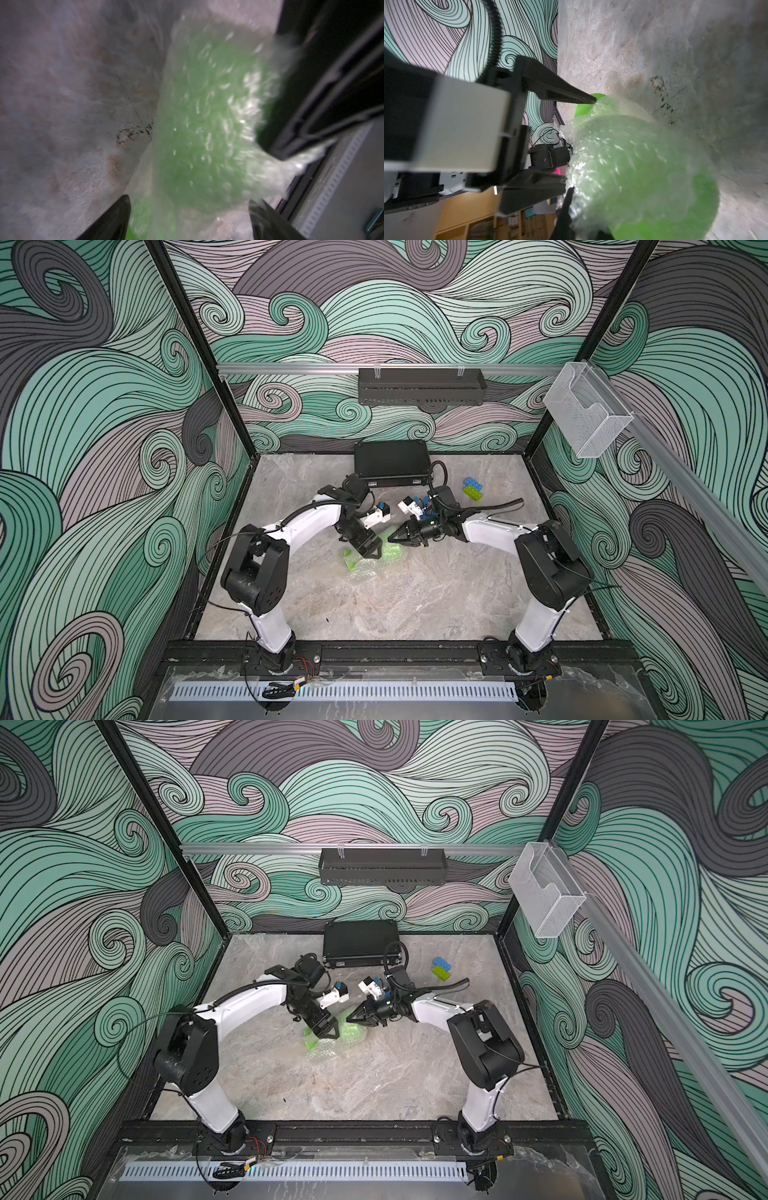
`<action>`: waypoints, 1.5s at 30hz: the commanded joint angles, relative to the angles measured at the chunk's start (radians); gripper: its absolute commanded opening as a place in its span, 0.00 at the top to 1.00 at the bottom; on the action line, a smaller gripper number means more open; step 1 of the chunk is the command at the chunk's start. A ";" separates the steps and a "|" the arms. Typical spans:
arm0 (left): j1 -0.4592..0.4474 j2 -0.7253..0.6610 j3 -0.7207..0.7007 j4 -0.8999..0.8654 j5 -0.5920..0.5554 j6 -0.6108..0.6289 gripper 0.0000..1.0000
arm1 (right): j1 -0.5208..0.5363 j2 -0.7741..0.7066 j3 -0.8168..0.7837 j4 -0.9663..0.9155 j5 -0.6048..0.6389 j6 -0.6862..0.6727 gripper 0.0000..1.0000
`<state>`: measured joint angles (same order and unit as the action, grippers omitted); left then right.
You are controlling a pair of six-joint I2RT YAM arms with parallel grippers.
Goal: Wrap wine glasses in bubble wrap
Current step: Pick up the bubble wrap from the center of the board, then place the bubble wrap at the center of the board.
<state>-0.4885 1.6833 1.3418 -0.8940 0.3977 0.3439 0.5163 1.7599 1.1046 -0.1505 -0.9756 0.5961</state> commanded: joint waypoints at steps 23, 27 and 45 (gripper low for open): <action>0.358 -0.111 0.029 0.194 0.461 -0.530 0.10 | 0.403 0.023 0.586 -0.949 1.037 -0.886 1.00; 0.336 -0.082 0.027 0.158 0.444 -0.483 0.09 | 0.412 0.076 0.591 -0.964 0.982 -0.889 0.95; 0.214 0.132 0.158 -0.008 0.471 -0.350 0.11 | 0.401 0.075 0.648 -1.002 0.883 -0.908 0.45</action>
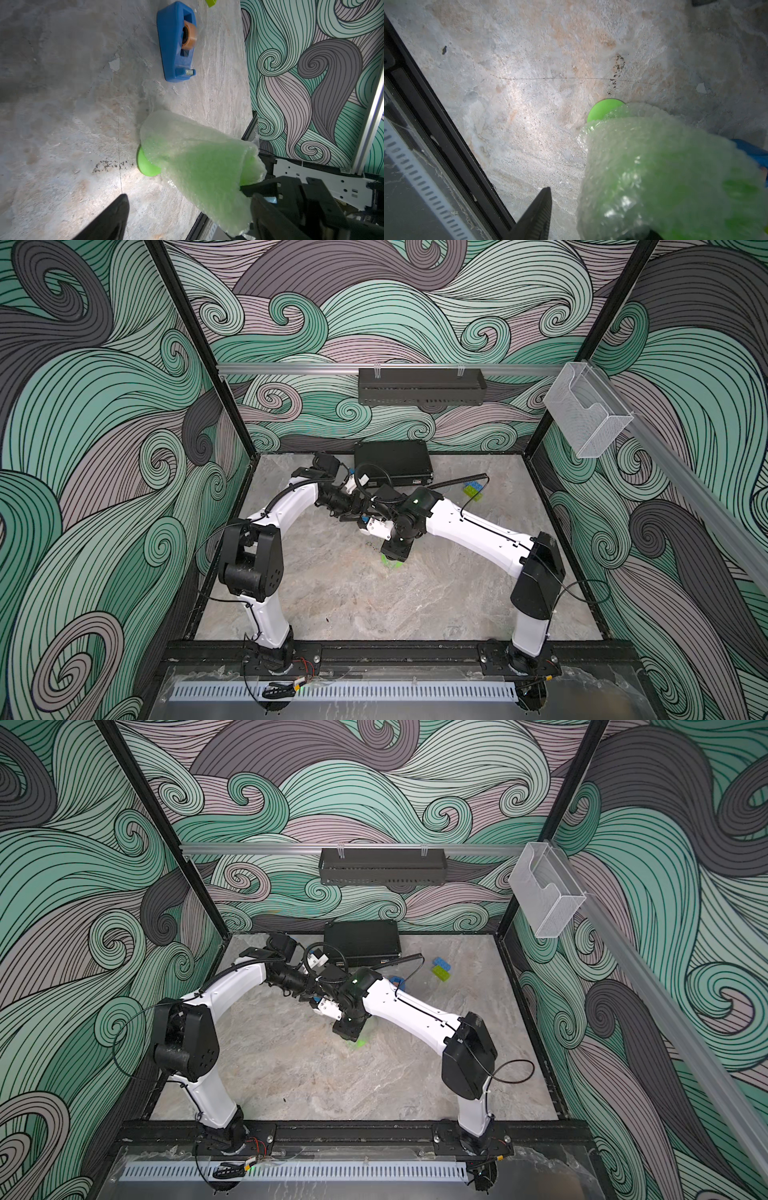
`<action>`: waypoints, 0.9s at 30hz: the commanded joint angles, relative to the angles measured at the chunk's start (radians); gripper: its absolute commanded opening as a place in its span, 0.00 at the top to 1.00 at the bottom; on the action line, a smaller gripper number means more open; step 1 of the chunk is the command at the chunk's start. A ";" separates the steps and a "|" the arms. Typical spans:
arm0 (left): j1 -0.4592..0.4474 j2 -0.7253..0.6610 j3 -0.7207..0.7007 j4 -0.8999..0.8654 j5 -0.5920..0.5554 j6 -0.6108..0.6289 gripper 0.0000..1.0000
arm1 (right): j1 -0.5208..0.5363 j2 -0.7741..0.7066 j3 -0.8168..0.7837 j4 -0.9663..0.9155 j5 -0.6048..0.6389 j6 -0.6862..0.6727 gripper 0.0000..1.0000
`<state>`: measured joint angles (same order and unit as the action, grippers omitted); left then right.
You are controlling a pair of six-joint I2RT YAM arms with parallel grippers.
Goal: Wrap wine glasses in bubble wrap
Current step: Place the bubble wrap at the center of the board, then reset both arms
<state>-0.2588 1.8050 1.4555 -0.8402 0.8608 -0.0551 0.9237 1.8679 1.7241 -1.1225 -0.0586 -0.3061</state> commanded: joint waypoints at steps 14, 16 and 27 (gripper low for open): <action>-0.030 -0.039 0.075 -0.075 -0.101 0.078 0.07 | -0.105 -0.202 0.063 -0.046 -0.169 0.023 0.29; -0.024 -0.064 0.095 -0.090 -0.151 0.085 0.04 | -0.143 -0.236 0.062 -0.040 -0.192 0.041 0.28; 0.175 -0.343 -0.322 0.508 -0.736 0.141 0.02 | -0.567 -0.477 -0.380 0.464 0.010 0.322 0.01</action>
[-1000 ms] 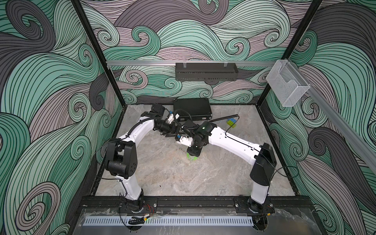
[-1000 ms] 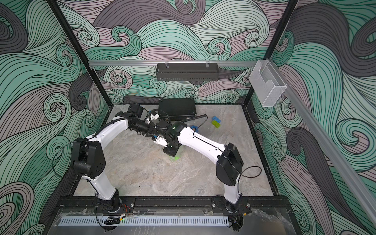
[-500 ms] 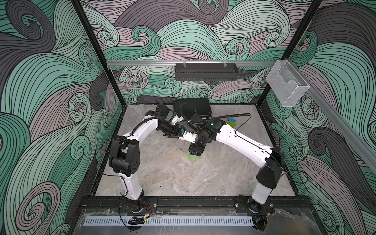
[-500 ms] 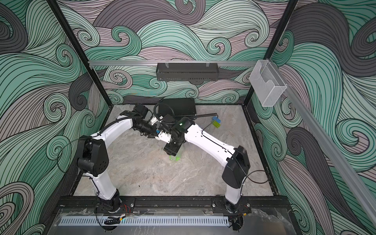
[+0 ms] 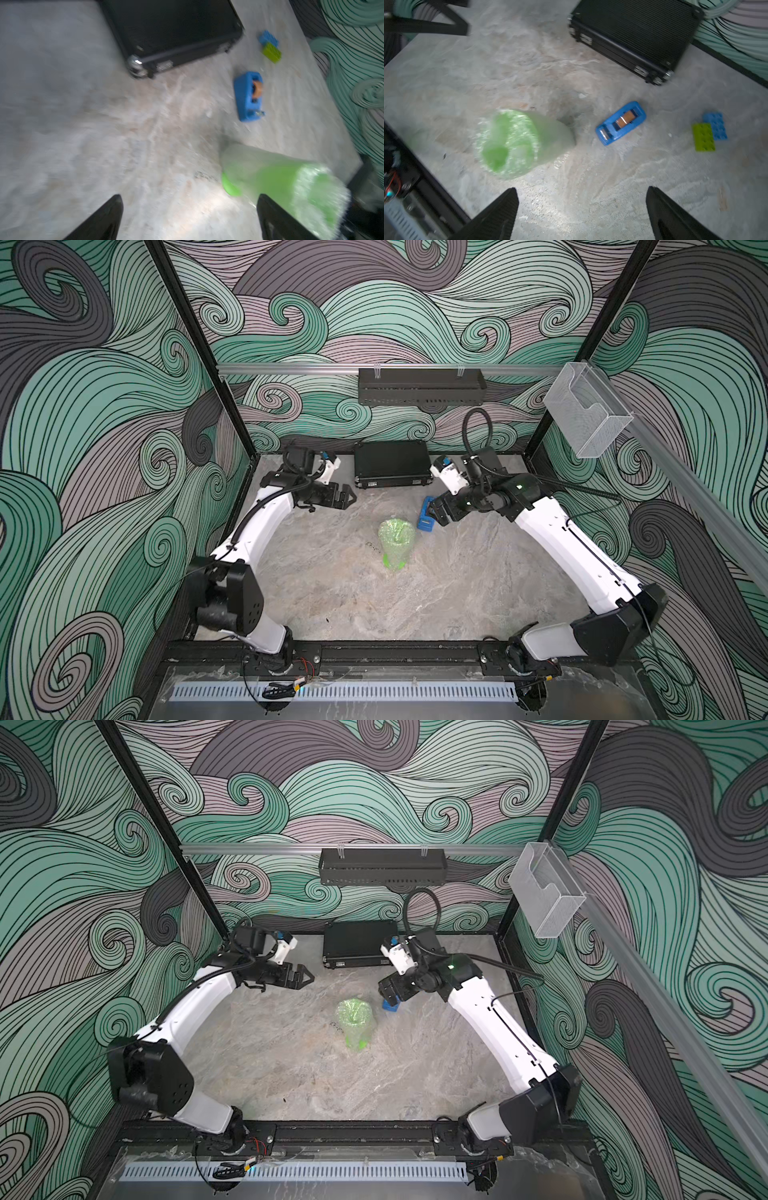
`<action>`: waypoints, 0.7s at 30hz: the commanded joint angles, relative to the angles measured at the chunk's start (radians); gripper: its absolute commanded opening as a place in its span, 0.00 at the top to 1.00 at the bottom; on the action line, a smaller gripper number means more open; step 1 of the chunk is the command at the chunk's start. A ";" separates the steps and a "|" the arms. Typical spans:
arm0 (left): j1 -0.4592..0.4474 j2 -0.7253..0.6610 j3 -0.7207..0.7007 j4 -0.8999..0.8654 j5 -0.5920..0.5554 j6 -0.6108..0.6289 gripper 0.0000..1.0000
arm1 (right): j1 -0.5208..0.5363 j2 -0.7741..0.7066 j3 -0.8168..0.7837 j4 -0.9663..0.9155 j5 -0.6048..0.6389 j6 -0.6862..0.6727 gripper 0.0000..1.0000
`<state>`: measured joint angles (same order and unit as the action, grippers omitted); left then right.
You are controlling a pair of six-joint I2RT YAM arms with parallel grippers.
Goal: Wrap wine glasses in bubble wrap
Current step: Reset both arms
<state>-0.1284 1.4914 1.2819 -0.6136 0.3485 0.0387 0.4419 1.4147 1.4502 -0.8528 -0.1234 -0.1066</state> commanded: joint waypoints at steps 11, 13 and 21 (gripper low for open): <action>0.116 -0.011 -0.523 0.811 -0.303 0.077 0.01 | -0.374 -0.154 -0.681 0.911 0.158 0.175 0.01; 0.118 0.005 -0.515 0.788 -0.330 0.042 0.01 | -0.377 -0.159 -0.779 1.054 0.175 0.131 0.00; 0.133 -0.005 -0.745 1.144 -0.389 0.010 0.01 | -0.396 -0.087 -0.963 1.373 0.205 0.106 0.01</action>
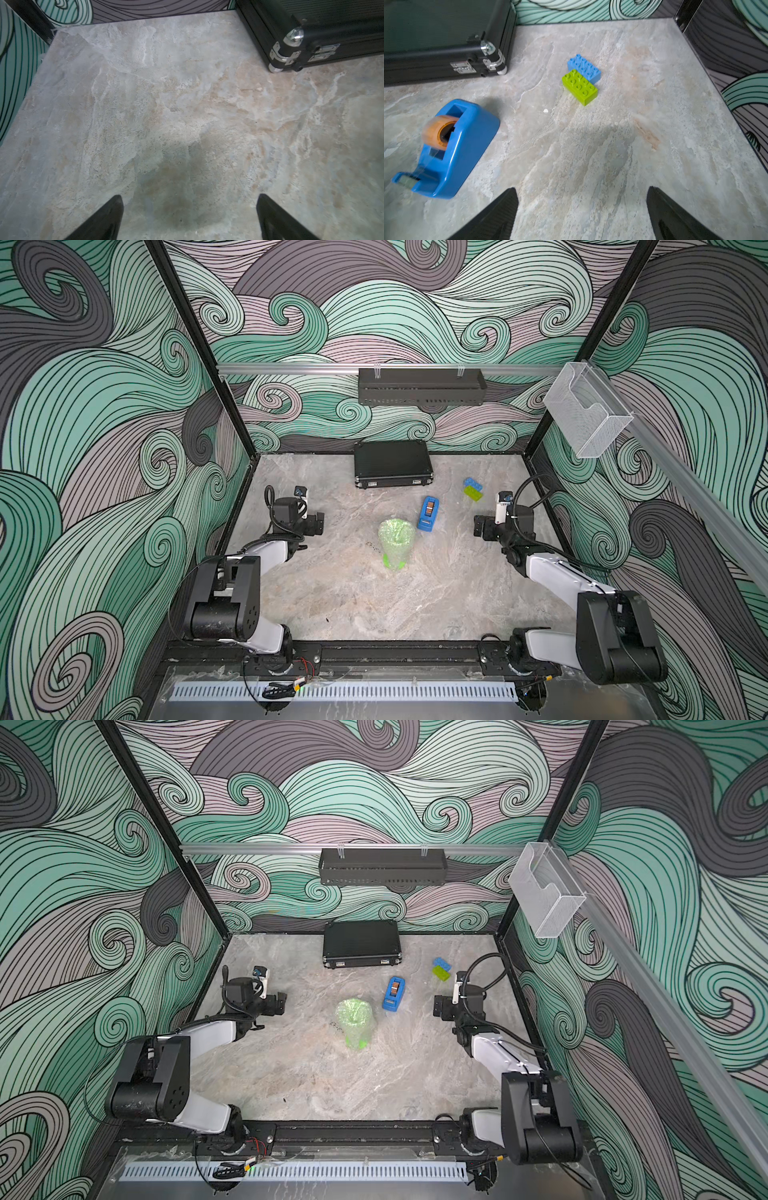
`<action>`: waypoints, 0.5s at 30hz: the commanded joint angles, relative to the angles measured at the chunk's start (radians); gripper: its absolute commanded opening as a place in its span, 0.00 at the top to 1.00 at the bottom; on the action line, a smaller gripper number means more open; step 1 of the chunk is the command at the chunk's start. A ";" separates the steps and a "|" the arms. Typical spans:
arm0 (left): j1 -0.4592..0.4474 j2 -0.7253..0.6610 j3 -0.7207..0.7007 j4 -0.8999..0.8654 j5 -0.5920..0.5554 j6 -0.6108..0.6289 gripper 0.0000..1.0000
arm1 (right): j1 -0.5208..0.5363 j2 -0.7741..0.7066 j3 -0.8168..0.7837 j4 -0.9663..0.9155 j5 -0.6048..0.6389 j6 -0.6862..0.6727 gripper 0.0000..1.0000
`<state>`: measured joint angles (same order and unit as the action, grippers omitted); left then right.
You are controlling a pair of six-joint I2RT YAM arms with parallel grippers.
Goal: Wrap wine glasses in bubble wrap
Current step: Reset both arms
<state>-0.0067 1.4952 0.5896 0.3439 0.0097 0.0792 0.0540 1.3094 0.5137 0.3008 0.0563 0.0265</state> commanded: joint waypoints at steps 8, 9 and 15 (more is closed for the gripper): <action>0.035 0.027 -0.140 0.365 -0.049 -0.066 0.01 | -0.034 0.163 -0.099 0.470 -0.010 -0.043 0.01; 0.039 0.029 -0.140 0.367 -0.044 -0.068 0.01 | -0.042 0.202 -0.117 0.537 -0.028 -0.039 0.00; 0.043 0.031 -0.136 0.360 -0.039 -0.071 0.01 | -0.047 0.245 -0.124 0.608 -0.023 -0.031 0.00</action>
<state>0.0273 1.5249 0.4301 0.6697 -0.0261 0.0257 0.0101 1.5555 0.3897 0.7815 0.0444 -0.0074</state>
